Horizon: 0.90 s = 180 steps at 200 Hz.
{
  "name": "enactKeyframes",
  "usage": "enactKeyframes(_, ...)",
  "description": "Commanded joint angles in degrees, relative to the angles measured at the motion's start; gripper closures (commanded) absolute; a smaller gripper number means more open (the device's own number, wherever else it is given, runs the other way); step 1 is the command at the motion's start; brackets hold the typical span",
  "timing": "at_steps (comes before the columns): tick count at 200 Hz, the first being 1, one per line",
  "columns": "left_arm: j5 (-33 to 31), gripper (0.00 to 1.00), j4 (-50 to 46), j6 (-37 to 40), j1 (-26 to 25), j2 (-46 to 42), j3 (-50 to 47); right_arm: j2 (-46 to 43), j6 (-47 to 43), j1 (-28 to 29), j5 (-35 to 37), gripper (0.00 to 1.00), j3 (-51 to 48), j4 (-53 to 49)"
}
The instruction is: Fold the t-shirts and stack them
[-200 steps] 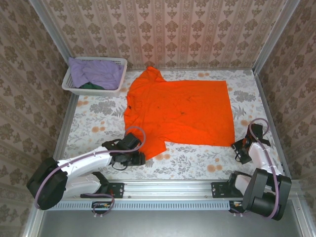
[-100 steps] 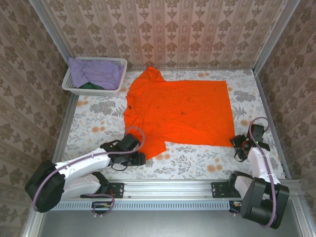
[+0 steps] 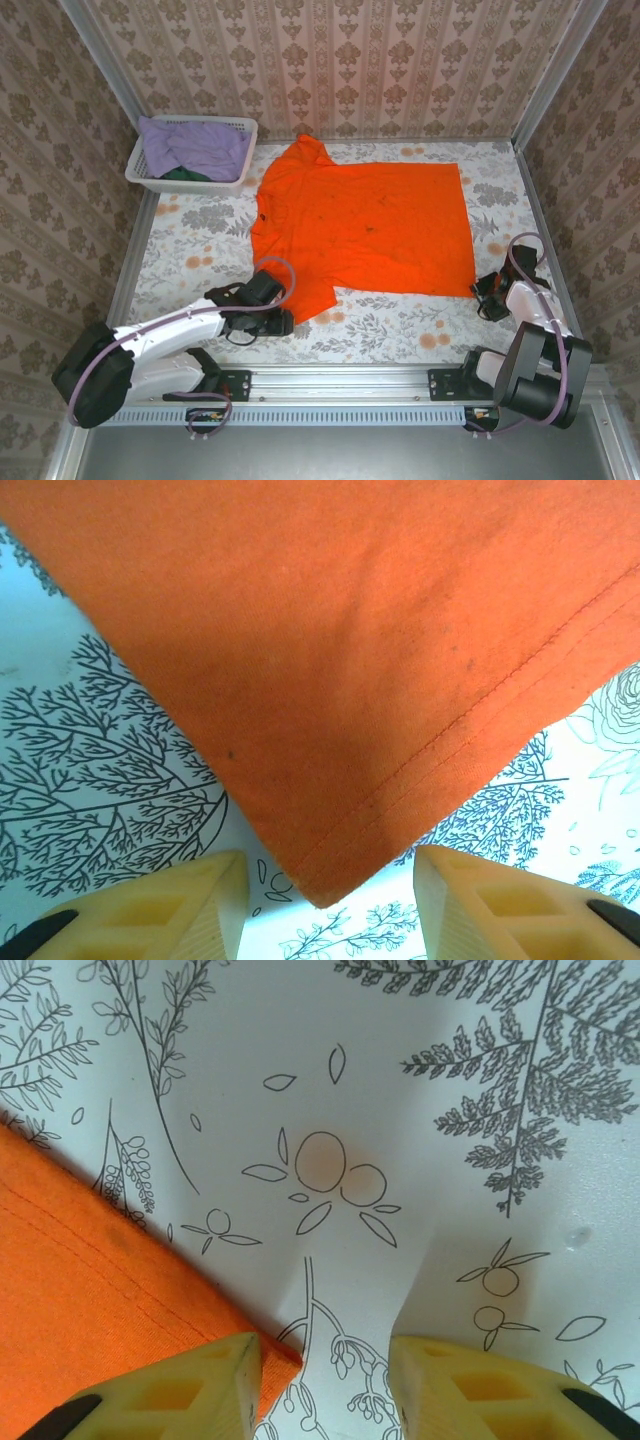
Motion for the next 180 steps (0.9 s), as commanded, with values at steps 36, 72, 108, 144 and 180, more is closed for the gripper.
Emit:
enactKeyframes(36,-0.93,0.52,3.51,2.0,0.2,-0.77,0.22,2.5,-0.11,0.34,-6.1,0.56,-0.33,6.64)
enactKeyframes(72,-1.03,0.51,3.65,2.03,0.2,-1.17,0.14,-3.44,0.42,0.34,-4.72,0.51,-1.82,3.84)
enactKeyframes(108,-0.98,0.52,4.1,2.44,0.17,-0.79,0.17,-3.13,0.29,0.4,-5.05,0.57,-1.48,3.93)
enactKeyframes(144,-0.44,0.52,4.99,2.53,0.15,0.57,0.51,2.27,-0.64,0.47,-6.31,0.65,0.24,4.72)
enactKeyframes(180,-0.67,0.52,4.71,2.46,0.08,0.29,0.6,5.01,-1.06,0.45,-6.16,0.71,-0.37,5.83)
